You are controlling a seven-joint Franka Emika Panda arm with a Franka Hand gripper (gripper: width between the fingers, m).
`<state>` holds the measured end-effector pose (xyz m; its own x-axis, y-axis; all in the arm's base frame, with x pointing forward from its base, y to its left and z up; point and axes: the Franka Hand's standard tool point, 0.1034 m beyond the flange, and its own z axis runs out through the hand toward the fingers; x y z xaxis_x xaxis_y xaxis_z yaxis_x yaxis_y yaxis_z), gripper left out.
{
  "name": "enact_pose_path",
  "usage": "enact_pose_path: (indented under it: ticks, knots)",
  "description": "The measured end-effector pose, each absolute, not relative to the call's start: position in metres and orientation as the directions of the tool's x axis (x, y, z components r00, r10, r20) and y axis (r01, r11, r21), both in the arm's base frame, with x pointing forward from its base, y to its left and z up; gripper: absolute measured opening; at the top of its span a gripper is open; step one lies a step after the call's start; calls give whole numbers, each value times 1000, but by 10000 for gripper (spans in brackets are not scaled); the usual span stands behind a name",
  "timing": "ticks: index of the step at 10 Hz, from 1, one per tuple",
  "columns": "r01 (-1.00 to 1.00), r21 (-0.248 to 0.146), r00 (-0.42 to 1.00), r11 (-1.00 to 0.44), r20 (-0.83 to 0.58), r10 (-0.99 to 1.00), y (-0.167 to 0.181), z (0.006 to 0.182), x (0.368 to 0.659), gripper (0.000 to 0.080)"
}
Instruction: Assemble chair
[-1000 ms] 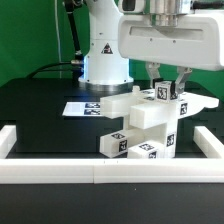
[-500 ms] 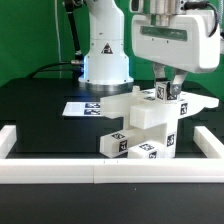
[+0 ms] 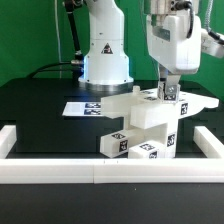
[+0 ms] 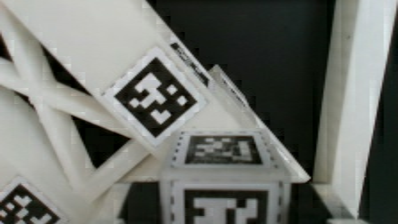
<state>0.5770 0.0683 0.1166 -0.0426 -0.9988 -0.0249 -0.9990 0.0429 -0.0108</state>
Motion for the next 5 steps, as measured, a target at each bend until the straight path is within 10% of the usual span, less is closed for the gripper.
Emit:
enact_pose_path:
  ticks: [5]
  knots:
    - [-942, -3, -335, 335, -37, -942, 71, 116, 577, 288]
